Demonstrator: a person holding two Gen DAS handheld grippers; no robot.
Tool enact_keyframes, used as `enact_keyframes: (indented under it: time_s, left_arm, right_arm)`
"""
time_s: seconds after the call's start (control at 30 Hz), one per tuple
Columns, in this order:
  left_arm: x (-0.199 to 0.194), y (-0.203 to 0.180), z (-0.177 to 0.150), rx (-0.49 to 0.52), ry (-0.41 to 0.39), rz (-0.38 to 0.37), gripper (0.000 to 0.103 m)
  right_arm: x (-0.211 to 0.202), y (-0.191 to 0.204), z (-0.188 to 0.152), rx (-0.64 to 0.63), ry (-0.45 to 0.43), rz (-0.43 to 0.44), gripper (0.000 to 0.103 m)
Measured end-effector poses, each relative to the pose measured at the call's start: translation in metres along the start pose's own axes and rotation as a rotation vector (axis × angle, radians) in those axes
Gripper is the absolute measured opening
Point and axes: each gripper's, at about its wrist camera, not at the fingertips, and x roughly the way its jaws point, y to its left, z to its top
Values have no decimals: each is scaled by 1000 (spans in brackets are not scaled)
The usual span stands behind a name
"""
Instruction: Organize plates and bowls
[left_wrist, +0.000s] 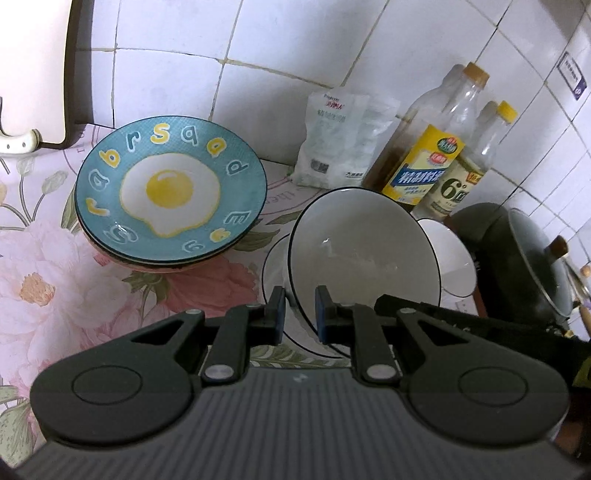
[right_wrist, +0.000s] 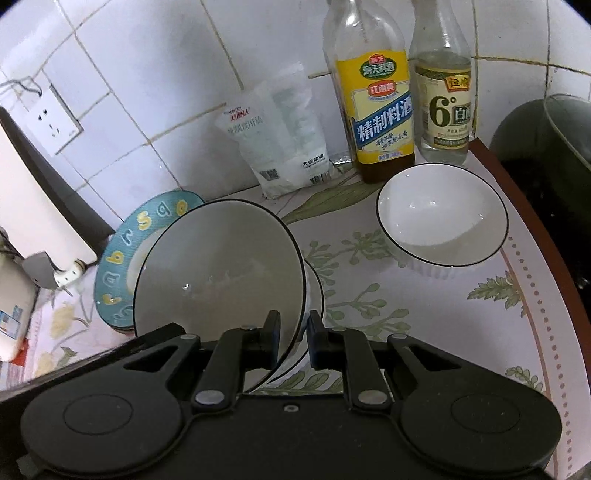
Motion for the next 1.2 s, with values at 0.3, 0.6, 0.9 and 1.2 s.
enact_keyframes:
  time_s: [0.3, 0.6, 0.9, 1.2]
  left_arm:
    - [14, 0, -4, 19, 43, 42, 15]
    - [21, 3, -3, 4, 70, 51, 15]
    - [4, -2, 5, 21, 59, 41, 20]
    - [-40, -25, 11, 85, 69, -25, 24]
  right_arm:
    - [7, 7, -6, -82, -48, -28, 19]
    - [11, 15, -7, -196, -83, -62, 20]
    - [-6, 3, -9, -180, -142, -65, 30]
    - [-65, -48, -7, -42, -144, 27, 33]
